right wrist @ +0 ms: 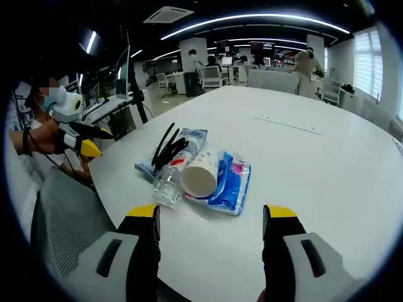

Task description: Arrange the tabletop items into an orderly group along one side of the table until the central work area is clear of visible clutter.

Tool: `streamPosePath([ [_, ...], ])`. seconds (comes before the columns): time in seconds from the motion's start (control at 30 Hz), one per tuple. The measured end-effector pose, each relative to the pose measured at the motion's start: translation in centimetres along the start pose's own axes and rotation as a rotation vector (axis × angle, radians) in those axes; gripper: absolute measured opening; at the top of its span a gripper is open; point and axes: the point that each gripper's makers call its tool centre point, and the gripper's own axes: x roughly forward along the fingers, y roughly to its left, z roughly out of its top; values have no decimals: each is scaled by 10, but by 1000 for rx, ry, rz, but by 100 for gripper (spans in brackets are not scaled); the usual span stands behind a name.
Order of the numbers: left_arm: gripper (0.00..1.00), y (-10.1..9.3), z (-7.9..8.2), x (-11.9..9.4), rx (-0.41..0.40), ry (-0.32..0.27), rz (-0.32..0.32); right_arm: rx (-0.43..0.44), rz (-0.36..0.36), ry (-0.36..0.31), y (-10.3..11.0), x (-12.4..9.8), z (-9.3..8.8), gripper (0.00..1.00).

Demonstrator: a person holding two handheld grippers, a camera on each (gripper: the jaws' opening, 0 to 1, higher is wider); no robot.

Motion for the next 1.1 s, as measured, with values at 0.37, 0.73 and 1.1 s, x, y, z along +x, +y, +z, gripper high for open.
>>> streamPosePath([
  [0.37,84,-1,3,0,-39,-25,-5,19,3,4,7,1,-3,64],
  [0.73,83,2,-4,-4,-44,-20,-3,22,8,29,10,0,-11,62],
  [1.1,83,-3,-5,-2,-39,-19,-23,21,12,43,16,1,-14,62],
])
